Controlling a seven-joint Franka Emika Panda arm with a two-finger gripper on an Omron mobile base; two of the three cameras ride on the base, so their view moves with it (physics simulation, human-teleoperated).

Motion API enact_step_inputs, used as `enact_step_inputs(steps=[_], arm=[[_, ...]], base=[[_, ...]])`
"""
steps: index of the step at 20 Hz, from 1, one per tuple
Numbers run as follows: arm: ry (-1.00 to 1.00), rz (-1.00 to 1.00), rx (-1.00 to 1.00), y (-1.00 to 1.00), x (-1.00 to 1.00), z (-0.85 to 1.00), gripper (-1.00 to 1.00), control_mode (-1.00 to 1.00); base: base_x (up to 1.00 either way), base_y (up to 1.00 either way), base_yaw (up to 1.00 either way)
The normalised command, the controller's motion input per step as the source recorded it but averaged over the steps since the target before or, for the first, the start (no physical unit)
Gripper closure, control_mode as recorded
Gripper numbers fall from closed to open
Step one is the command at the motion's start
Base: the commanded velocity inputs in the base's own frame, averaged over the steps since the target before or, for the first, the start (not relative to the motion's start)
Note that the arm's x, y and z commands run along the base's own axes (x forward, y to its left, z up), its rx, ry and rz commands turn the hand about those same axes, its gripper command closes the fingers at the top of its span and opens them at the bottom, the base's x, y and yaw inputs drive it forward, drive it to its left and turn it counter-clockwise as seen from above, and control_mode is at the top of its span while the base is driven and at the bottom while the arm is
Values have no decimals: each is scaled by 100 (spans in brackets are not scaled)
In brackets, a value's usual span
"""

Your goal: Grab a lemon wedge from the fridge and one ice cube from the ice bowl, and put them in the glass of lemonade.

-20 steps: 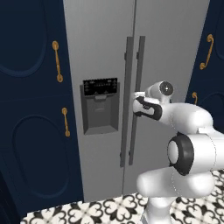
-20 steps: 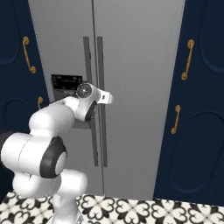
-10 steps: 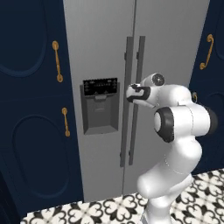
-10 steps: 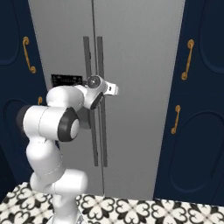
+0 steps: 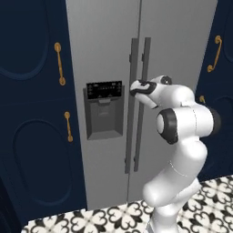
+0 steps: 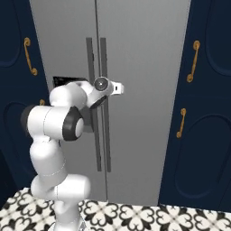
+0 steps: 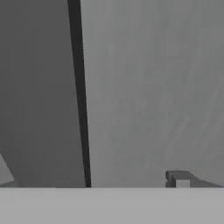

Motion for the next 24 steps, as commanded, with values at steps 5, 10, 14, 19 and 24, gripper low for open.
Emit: enact_step_inputs(steps=[5, 10, 14, 19, 24], arm=[[4, -10, 0, -17, -46, -11, 100, -100], [7, -18, 10, -87, -100, 23, 100, -100], [13, -15, 18, -100, -100, 51, 100, -100], [17, -16, 17, -100, -95, 50, 100, -100], [25, -13, 17, -100, -68, 66, 100, -100]], base=[[0, 0, 0], [0, 0, 0], [0, 0, 0], [0, 0, 0], [0, 0, 0]])
